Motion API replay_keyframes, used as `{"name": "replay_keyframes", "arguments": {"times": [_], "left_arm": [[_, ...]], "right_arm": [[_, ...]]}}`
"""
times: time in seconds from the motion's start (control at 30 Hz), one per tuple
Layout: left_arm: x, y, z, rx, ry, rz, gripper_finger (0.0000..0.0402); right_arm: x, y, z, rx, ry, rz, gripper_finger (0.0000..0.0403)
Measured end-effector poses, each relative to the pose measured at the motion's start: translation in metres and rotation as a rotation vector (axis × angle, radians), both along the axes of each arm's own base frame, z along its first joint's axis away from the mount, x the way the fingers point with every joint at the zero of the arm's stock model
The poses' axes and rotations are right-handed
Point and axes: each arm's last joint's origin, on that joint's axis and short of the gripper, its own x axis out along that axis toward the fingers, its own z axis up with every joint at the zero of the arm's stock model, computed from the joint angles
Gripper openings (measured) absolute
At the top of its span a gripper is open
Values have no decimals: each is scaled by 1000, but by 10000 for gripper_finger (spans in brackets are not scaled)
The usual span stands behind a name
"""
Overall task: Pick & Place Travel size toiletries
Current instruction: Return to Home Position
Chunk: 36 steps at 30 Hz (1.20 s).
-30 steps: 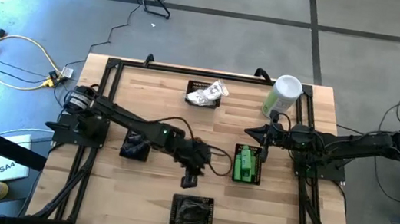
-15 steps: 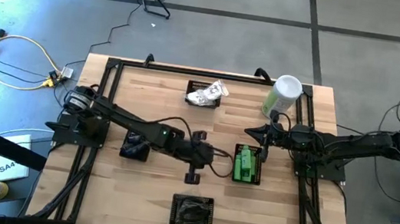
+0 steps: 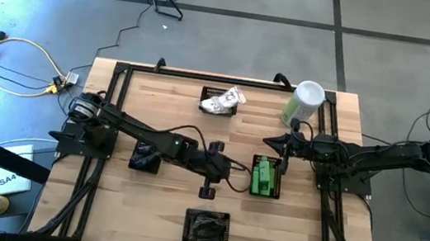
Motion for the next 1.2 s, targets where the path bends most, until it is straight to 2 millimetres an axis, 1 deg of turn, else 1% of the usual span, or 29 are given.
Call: {"name": "replay_keyframes", "arguments": {"times": [0.1,0.23,0.37,0.5,0.67,0.73,0.87,0.97,1.07,1.13,1.2], "left_arm": [[0,0,0,6,-1,-4,24],[0,0,0,99,-2,-78,24],[-1,0,-1,113,13,-88,24],[-3,1,-4,119,48,-89,24],[-9,2,-10,134,133,-94,24],[-8,2,-9,137,123,-109,24],[-8,-4,-5,129,87,-209,24],[-10,-7,-1,122,79,-218,24],[-13,-6,-9,119,80,-214,24],[-16,-6,-12,107,42,-211,24],[-22,-5,-15,93,26,-204,24]], "right_arm": [[0,0,1,1,-8,0,4],[0,0,1,0,-10,0,4],[0,0,1,-25,-4,4,4],[0,0,1,-25,-3,4,4],[0,0,1,-25,-2,4,4],[0,0,1,-25,-2,4,4],[0,0,1,-25,-2,4,4],[0,0,0,-25,0,4,4],[0,0,0,-25,4,5,4],[0,0,0,-25,8,5,4],[0,0,0,-25,7,5,4]]}}
